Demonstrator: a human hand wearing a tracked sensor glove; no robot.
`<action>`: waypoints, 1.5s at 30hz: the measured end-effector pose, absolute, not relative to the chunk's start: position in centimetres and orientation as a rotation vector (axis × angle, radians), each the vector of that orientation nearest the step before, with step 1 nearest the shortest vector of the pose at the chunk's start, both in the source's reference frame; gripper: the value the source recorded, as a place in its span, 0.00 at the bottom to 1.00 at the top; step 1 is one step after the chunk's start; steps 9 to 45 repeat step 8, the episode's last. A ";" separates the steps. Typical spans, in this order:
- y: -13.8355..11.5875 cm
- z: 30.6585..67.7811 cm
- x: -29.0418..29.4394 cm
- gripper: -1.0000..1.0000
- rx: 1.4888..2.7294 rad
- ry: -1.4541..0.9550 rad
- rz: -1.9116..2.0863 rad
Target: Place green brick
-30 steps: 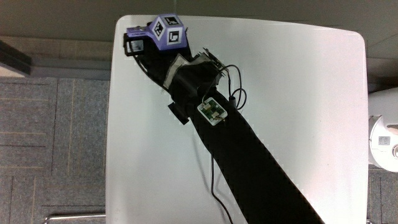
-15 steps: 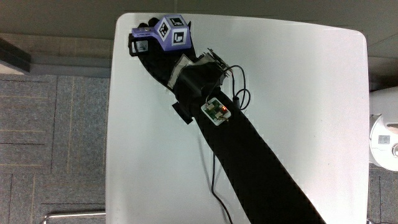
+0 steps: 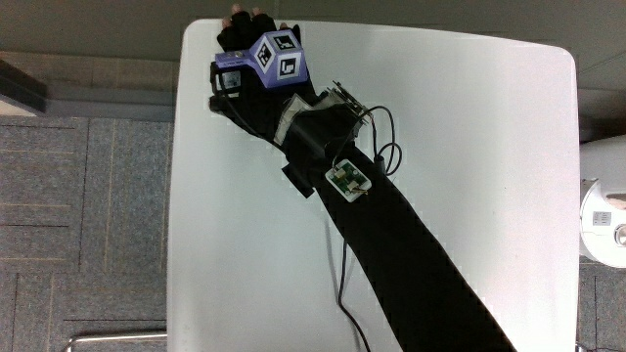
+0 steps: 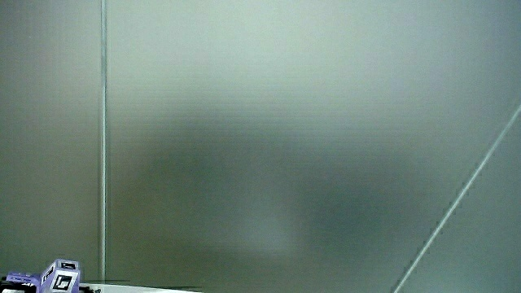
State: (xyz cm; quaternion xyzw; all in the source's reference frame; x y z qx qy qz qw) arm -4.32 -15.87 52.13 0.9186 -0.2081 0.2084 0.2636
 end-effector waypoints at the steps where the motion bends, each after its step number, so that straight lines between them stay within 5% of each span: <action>1: -16.0 52.5 -4.2 0.00 2.477 -0.549 0.549; 45: -15.7 53.1 -3.2 0.00 2.477 -0.557 0.597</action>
